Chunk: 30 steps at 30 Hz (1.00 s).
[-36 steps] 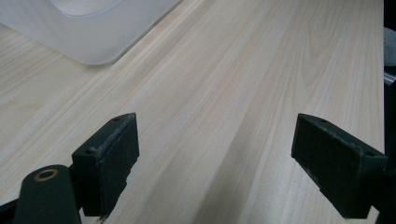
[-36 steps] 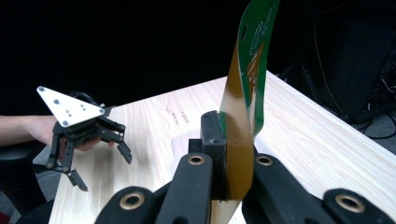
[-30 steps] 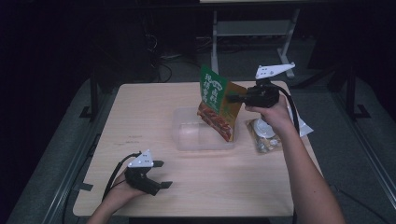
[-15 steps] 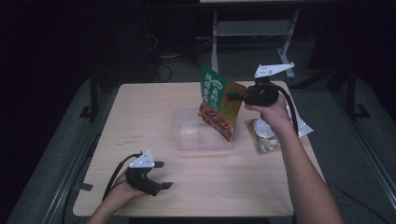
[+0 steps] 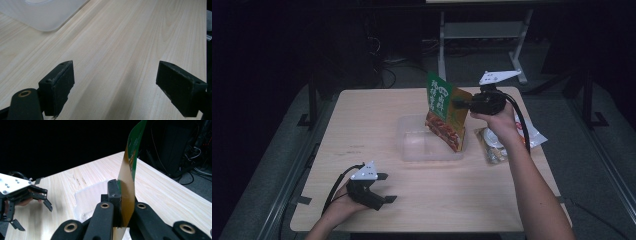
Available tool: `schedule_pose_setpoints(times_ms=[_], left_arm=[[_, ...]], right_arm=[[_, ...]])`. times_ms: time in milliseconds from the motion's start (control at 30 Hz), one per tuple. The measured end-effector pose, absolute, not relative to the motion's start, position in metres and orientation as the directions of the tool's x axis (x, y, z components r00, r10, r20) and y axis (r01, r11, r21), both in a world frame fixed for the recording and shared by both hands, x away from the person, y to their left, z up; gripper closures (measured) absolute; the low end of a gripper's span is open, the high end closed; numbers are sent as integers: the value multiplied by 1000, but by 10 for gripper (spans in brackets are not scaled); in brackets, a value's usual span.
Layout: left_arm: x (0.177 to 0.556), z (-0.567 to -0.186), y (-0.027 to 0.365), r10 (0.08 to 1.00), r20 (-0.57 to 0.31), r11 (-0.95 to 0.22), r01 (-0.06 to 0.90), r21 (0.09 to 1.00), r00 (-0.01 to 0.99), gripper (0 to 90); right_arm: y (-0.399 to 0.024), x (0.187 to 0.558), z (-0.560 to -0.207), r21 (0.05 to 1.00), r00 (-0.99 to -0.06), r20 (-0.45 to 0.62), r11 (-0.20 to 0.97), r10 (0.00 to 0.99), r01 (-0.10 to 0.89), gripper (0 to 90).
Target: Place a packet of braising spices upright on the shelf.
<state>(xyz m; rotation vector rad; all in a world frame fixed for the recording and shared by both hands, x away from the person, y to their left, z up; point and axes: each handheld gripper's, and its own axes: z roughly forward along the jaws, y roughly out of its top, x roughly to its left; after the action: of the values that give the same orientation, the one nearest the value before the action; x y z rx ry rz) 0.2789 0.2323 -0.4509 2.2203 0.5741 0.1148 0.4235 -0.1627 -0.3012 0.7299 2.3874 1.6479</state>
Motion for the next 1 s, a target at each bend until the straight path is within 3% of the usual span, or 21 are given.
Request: schedule_pose_setpoints(times_ms=[1000], left_arm=[[279, -455, 229, 433, -105, -586, 368, 722, 895, 145]], right_arm=[[-154, 417, -329, 903, -883, 160, 296, 441, 311, 897]])
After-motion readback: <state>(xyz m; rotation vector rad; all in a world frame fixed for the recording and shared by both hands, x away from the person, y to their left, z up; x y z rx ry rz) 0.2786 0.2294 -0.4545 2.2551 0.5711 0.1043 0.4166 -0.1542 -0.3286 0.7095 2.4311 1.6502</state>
